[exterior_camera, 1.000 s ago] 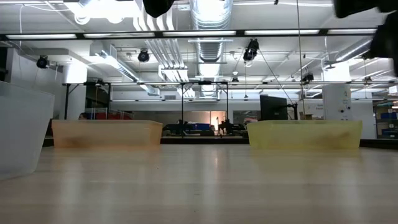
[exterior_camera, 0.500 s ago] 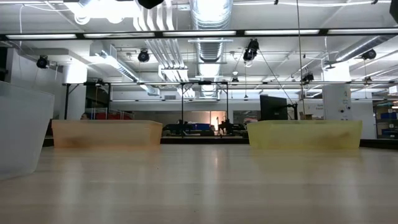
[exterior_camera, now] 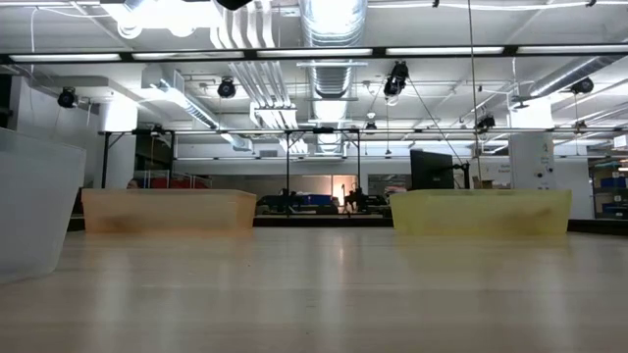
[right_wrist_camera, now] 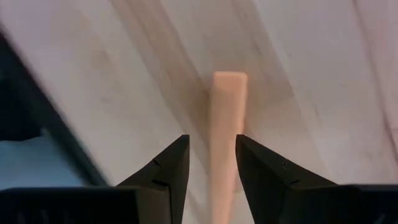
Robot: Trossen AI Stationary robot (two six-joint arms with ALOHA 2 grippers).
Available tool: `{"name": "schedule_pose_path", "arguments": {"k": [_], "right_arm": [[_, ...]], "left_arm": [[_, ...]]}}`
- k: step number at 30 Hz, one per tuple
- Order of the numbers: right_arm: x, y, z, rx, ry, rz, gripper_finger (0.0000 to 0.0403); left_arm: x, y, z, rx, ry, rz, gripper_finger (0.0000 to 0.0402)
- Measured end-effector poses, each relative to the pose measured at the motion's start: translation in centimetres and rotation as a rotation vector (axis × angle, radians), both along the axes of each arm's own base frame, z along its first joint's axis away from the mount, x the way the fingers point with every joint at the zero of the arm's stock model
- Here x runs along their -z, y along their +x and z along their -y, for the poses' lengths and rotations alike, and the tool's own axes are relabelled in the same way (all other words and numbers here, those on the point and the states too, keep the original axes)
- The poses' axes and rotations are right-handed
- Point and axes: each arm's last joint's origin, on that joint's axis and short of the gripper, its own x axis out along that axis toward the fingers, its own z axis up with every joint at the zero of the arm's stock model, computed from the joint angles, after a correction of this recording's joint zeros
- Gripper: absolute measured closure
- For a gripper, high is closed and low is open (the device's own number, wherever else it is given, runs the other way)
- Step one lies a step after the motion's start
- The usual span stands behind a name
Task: Sort silverware by color (type)
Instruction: Put the orange fork into the yellow bin
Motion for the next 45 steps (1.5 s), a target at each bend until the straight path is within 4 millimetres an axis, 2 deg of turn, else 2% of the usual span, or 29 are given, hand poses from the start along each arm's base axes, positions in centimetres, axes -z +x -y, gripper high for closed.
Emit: {"name": "schedule_pose_path", "arguments": {"k": [11, 17, 22, 32, 35, 42, 45], "right_arm": [[1.4, 0.7, -0.7, -0.019, -0.053, -0.044, 0.0282], [1.7, 0.5, 0.1, -0.005, -0.125, -0.074, 0.0283], [1.8, 0.9, 0.7, 0.016, -0.133, -0.085, 0.0300], [3.5, 1.5, 1.0, -0.014, -0.120, -0.167, 0.0318], [3.3, 1.5, 1.1, -0.030, -0.114, -0.166, 0.0337], [1.6, 1.4, 1.6, -0.038, -0.085, -0.140, 0.0337], [0.3, 1.4, 1.8, -0.044, -0.081, -0.097, 0.0337]], "left_arm": [[0.1, -0.3, 0.5, 0.015, 0.006, -0.009, 0.0299], [0.1, -0.3, 0.5, 0.018, 0.010, -0.009, 0.0299], [0.1, -0.3, 0.5, 0.020, 0.013, -0.010, 0.0299], [0.3, -0.4, 0.5, 0.020, 0.027, -0.028, 0.0299], [0.3, -0.4, 0.5, 0.020, 0.027, -0.029, 0.0299], [0.3, -0.4, 0.5, 0.020, 0.028, -0.029, 0.0299], [0.3, -0.4, 0.5, 0.023, 0.037, -0.030, 0.0299]]}}
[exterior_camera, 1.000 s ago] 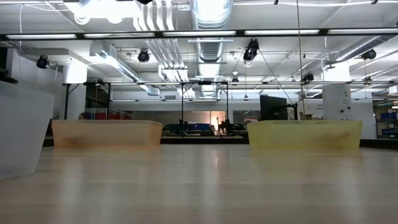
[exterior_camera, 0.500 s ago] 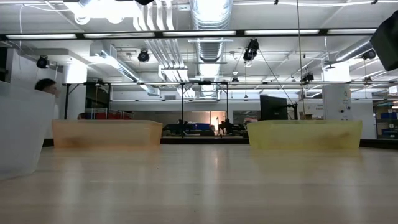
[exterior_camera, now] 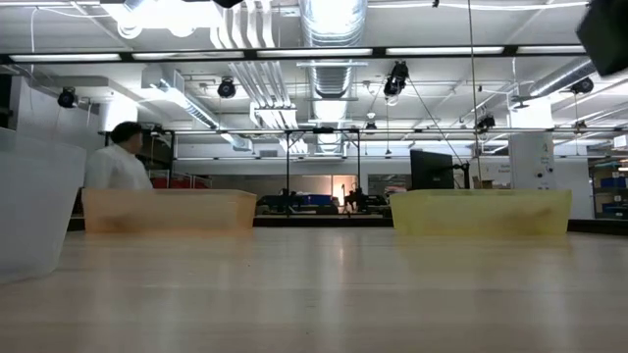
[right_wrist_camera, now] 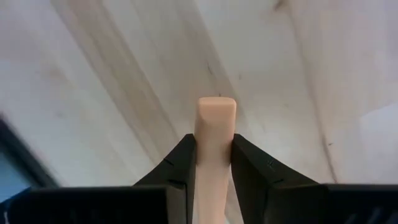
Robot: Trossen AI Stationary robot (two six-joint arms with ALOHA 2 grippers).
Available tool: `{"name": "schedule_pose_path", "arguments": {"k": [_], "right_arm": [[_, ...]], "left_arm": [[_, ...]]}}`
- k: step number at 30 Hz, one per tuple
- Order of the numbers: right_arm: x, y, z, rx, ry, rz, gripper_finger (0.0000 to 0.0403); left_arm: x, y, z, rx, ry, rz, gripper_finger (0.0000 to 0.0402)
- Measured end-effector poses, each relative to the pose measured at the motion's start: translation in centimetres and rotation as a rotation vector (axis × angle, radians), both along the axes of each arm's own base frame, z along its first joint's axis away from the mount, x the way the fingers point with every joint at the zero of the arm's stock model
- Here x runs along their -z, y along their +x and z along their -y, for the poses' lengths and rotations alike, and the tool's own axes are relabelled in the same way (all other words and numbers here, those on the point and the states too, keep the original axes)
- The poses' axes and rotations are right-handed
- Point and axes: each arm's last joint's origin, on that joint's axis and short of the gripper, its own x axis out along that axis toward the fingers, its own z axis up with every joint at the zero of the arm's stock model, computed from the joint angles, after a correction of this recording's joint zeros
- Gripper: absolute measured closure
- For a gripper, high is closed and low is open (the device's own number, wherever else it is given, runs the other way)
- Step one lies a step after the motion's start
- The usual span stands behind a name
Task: Sort silverware by color (type)
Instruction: Put the orange fork into the yellow bin
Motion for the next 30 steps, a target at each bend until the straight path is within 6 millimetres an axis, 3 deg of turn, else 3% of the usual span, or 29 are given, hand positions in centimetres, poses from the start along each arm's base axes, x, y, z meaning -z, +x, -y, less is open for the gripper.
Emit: {"name": "schedule_pose_path", "arguments": {"k": [7, 13, 22, 30], "right_arm": [[-3.3, -0.2, 2.1, -0.005, -0.085, 0.111, 0.0337], [-7.3, -0.9, 6.6, 0.004, -0.276, 0.181, 0.0337], [-12.8, -1.1, 16.6, -0.002, -0.463, 0.231, 0.0337], [-14.0, -1.3, 28.1, 0.013, -0.515, 0.089, 0.0337]], "left_arm": [[0.0, 0.0, 0.0, -0.001, 0.002, 0.001, 0.0299], [0.0, 0.0, 0.0, -0.001, 0.001, 0.002, 0.0299], [0.0, 0.0, 0.0, -0.008, 0.004, 0.004, 0.0299], [-0.1, 0.0, -0.2, -0.048, 0.021, 0.014, 0.0299]]}}
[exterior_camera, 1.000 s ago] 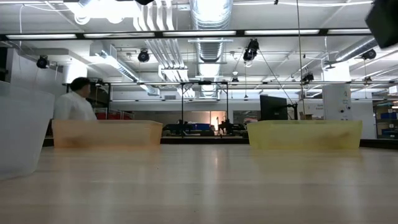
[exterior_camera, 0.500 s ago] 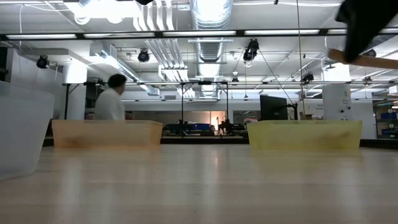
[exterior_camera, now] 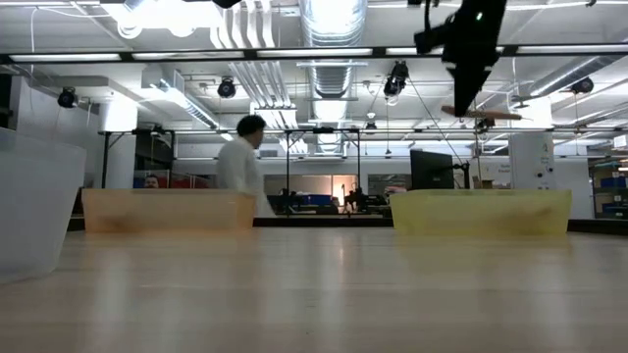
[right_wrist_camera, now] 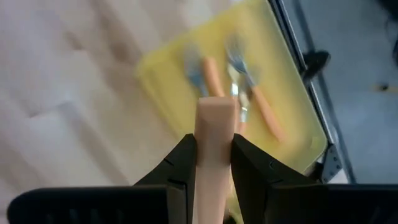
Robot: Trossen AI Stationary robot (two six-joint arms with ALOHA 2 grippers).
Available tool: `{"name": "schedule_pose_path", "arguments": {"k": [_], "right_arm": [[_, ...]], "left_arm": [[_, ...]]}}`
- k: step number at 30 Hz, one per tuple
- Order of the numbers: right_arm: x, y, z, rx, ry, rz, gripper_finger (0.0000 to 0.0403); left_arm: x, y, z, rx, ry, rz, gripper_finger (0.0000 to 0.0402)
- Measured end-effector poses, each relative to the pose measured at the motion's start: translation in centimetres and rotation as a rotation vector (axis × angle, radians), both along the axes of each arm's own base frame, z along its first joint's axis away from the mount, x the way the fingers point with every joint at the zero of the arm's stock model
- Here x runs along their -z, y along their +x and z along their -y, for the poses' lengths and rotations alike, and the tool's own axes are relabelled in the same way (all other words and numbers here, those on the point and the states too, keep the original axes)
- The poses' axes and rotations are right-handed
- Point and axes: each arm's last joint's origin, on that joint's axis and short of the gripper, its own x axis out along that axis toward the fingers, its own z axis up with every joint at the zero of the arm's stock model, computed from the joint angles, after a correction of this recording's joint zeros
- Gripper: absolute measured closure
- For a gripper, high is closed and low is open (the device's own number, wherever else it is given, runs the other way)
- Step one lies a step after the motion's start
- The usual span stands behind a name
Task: Sort silverware by color (type)
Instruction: Put the orange fork into the yellow bin
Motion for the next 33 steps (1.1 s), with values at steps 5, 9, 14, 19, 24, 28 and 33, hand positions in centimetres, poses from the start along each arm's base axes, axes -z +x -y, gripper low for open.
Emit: {"name": "schedule_pose_path", "arguments": {"k": [5, 9, 14, 19, 24, 28, 33], "right_arm": [[0.4, -0.8, 6.6, 0.025, 0.081, 0.001, 0.0337], [0.8, -0.8, 10.3, -0.004, 0.063, 0.065, 0.0337], [2.4, -0.2, 13.5, -0.030, 0.071, 0.073, 0.0337], [5.6, 0.2, 16.0, -0.008, 0.129, -0.026, 0.0337], [8.3, 1.1, 17.3, 0.008, 0.167, -0.073, 0.0337], [9.1, 1.2, 17.5, 0.035, 0.186, -0.085, 0.0326], [8.6, 1.0, 17.4, 0.049, 0.184, -0.076, 0.0268]], "left_arm": [[0.0, 0.0, -0.2, -0.037, 0.017, 0.009, 0.0299], [-0.1, 0.0, -0.3, -0.071, 0.060, 0.015, 0.0299], [-0.1, 0.2, -0.9, -0.134, 0.098, 0.025, 0.0299], [-0.1, 0.4, -1.3, -0.142, 0.123, 0.021, 0.0299], [-0.1, 0.3, -1.2, -0.141, 0.125, 0.020, 0.0299], [-0.1, 0.3, -1.2, -0.141, 0.126, 0.019, 0.0299], [-0.1, 0.3, -1.3, -0.140, 0.132, 0.015, 0.0299]]}}
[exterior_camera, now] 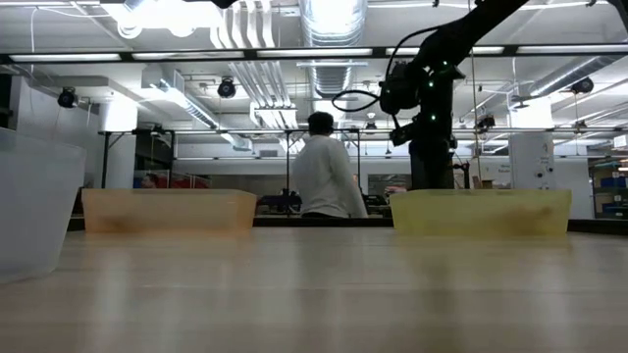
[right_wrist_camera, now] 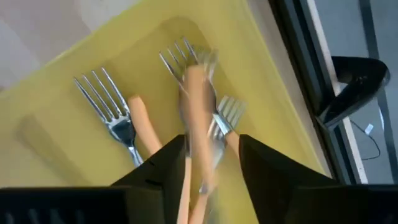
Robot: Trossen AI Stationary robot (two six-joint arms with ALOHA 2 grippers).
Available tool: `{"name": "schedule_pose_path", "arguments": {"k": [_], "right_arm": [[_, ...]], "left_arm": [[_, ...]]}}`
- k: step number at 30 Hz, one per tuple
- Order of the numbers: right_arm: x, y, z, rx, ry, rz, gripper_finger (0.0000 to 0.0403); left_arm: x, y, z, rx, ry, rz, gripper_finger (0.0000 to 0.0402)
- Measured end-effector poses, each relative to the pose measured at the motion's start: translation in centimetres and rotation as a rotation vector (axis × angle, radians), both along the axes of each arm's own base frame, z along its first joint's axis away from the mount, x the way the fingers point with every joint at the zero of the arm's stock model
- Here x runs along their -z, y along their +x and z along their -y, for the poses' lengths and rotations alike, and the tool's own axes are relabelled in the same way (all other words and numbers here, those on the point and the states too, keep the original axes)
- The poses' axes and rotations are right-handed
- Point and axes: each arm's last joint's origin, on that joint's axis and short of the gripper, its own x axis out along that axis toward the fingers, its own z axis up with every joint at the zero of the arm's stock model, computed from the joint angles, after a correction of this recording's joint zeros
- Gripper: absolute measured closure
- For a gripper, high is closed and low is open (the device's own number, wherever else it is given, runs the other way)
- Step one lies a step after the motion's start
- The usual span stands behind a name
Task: Sort silverware by color (type)
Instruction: Put the orange fork into the yellow bin, then return to Home Position
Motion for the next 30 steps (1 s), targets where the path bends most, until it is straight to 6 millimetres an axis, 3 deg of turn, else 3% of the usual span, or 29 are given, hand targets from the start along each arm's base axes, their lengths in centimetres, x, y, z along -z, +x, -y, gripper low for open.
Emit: {"name": "schedule_pose_path", "arguments": {"k": [9, 16, 24, 30], "right_arm": [[-3.6, -1.4, -2.0, 0.026, 0.131, 0.191, 0.0250], [-6.3, -2.9, -5.5, -0.054, 0.142, 0.446, 0.0266], [-4.9, -6.5, -11.4, -0.085, 0.112, 0.612, 0.0275], [-3.5, -9.0, -14.5, -0.080, 0.092, 0.812, 0.0275]], "left_arm": [[0.0, 0.0, 0.0, -0.002, -0.002, 0.000, 0.0299], [0.0, 0.0, 0.0, -0.002, -0.003, 0.000, 0.0299], [0.0, 0.0, 0.0, -0.002, -0.002, -0.001, 0.0299], [0.0, 0.0, 0.0, -0.004, -0.009, 0.002, 0.0299]]}}
